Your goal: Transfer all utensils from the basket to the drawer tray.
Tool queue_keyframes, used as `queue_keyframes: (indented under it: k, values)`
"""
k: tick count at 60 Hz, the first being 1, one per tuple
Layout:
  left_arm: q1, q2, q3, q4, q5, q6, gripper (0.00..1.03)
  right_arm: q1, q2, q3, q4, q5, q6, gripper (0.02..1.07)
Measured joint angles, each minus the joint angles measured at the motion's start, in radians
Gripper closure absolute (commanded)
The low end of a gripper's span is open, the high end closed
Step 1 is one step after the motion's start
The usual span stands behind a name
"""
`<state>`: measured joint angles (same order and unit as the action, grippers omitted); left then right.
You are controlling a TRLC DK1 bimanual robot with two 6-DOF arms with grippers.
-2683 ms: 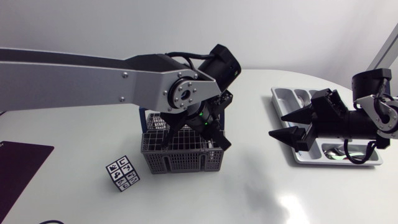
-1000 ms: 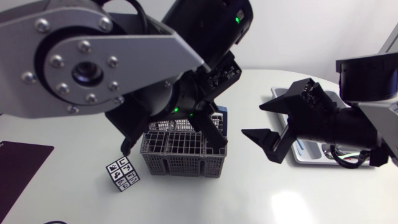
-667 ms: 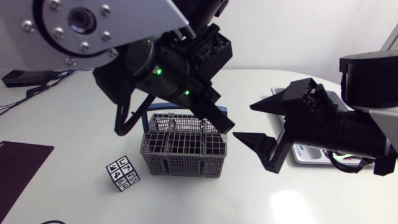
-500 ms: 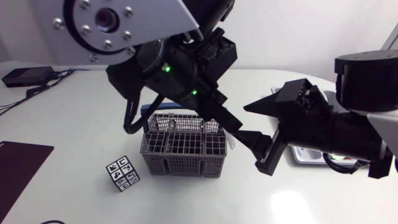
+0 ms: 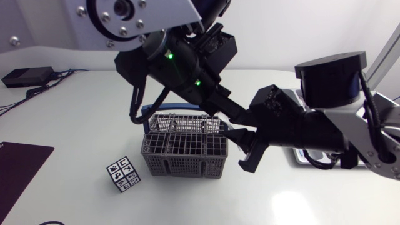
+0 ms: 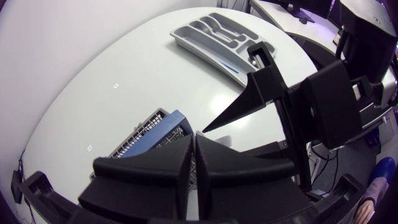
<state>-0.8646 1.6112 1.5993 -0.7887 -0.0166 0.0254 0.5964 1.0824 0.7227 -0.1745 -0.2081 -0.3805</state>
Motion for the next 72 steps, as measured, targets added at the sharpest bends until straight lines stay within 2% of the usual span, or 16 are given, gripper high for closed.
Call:
queue_keyframes:
  k: [3,7,17,25,32,34,37,42,46,49,51,65,72]
  values:
    - [0.0,0.0,0.0,0.0,0.005,0.0,1.0,0.0,0.003,0.005,0.0,0.0,0.0,0.66]
    - [0.0,0.0,0.0,0.0,0.013,0.0,1.0,0.0,0.005,0.007,0.0,0.0,0.004,0.76]
    - [0.0,0.0,0.0,0.0,0.013,0.0,1.0,-0.001,0.008,0.008,0.0,0.0,0.003,0.85]
    - [0.0,0.0,0.0,0.0,0.013,0.0,1.0,-0.003,0.008,0.008,0.0,-0.003,0.003,1.02]
    - [0.0,0.0,0.0,-0.007,0.014,0.0,0.98,-0.008,0.008,0.008,0.0,-0.004,0.003,1.02]
    - [0.0,0.0,0.0,-0.008,0.015,0.0,0.95,-0.009,0.008,0.008,0.0,-0.004,0.003,1.02]
    - [0.001,0.0,0.0,-0.009,0.017,0.0,0.85,-0.009,0.008,0.008,0.003,-0.005,0.003,1.02]
    - [0.005,0.0,0.0,-0.015,0.034,0.0,0.76,-0.011,0.008,0.008,0.006,-0.008,0.003,1.02]
    - [0.009,0.0,0.0,-0.019,0.039,0.0,0.57,-0.017,0.008,0.008,0.007,-0.016,0.003,1.02]
    - [0.014,0.0,0.0,-0.027,0.039,0.0,0.51,-0.023,0.008,0.008,0.007,-0.026,0.004,1.02]
    - [0.019,0.0,0.0,-0.029,0.04,0.0,0.43,-0.023,0.008,0.008,0.007,-0.03,0.004,1.02]
    - [0.052,-0.021,0.0,-0.034,0.048,-0.005,0.23,-0.061,0.004,0.008,-0.018,-0.1,-0.002,1.02]
    - [0.086,-0.062,0.003,0.005,0.042,-0.01,0.14,-0.099,-0.007,0.003,-0.105,-0.177,-0.043,1.02]
